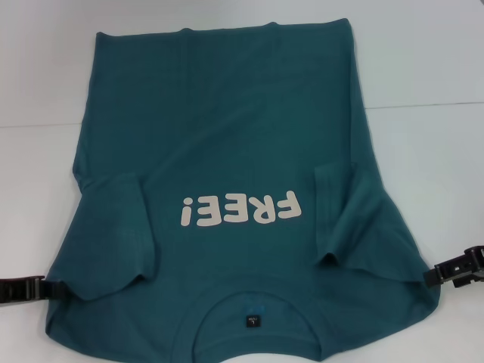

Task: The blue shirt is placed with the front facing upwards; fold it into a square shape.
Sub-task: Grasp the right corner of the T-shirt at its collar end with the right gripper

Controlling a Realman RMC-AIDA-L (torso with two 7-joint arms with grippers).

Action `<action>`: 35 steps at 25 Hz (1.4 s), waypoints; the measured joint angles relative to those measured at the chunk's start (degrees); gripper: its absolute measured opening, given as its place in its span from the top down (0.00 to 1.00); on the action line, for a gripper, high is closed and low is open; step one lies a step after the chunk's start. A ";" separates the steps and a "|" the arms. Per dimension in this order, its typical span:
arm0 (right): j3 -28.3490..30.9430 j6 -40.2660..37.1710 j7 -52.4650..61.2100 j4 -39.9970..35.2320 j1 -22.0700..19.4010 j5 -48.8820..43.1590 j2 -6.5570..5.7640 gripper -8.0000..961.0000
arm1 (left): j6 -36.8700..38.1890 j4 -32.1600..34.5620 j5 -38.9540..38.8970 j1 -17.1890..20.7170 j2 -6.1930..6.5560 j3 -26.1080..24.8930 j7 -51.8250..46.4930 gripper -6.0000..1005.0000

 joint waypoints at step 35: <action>-5.15 4.87 -0.42 3.92 1.02 0.72 0.72 0.88 | 0.70 -1.96 -2.89 0.01 0.81 -0.09 1.54 0.94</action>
